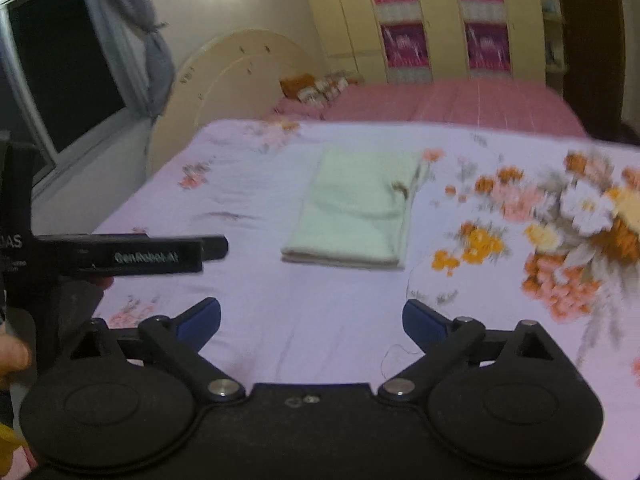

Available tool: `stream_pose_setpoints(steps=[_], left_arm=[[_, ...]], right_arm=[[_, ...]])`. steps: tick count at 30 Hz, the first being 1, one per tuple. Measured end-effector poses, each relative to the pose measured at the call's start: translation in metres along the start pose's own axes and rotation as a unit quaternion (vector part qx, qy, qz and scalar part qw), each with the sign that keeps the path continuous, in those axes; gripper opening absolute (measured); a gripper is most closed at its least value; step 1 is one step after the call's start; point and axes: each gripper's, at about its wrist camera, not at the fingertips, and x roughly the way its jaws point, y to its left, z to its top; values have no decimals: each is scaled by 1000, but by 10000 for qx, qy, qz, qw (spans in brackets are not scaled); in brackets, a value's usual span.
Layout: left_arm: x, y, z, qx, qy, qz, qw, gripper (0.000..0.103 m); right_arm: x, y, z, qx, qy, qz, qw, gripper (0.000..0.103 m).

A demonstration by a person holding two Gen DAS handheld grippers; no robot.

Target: Fold small clothes

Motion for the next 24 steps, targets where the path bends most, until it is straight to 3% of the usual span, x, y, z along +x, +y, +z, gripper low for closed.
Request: stream_pose_setpoints(steps=[2, 5, 7, 24], left_arm=[[-22, -1, -4, -18, -136, 25, 9999, 103], [-47, -1, -8, -77, -252, 63, 9996, 103], [-59, -1, -10, -120, -318, 87, 9994, 103], [-83, -13, -17, -138, -397, 286, 9987, 103]], right_arm=[[-19, 7, -1, -94, -300, -198, 9993, 99], [-39, 17, -4, -205, -853, -962, 9915, 99], [-48, 19, -6, -223, -1168, -1258, 9849, 99], [-60, 7, -16, 218, -1306, -1164, 9843, 100]])
